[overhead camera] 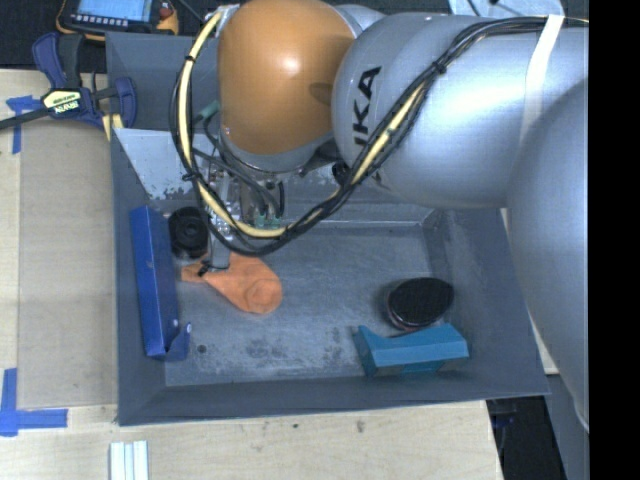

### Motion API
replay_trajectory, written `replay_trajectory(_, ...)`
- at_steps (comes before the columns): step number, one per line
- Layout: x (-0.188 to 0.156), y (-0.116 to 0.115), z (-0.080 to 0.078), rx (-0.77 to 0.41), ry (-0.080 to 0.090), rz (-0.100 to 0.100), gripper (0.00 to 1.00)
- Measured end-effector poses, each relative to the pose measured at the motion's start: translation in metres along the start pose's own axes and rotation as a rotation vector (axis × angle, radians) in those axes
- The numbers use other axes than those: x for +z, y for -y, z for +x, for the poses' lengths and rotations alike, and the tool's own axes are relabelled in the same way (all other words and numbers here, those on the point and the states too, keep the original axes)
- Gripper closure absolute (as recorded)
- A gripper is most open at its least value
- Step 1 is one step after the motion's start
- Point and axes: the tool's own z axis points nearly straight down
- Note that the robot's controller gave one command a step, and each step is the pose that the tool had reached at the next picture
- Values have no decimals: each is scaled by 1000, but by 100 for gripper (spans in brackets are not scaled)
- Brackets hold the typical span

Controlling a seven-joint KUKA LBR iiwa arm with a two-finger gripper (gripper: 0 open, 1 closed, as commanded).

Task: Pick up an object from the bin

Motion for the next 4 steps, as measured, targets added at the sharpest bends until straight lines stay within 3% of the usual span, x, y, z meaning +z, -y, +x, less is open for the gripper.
replay_trajectory(1,-6,1,-2,4,8,-2,0)
replay_trajectory(2,72,26,11,0,11,-3,0)
replay_trajectory(3,78,72,27,116,3,1,0)
replay_trajectory(4,112,63,9,122,6,-2,0)
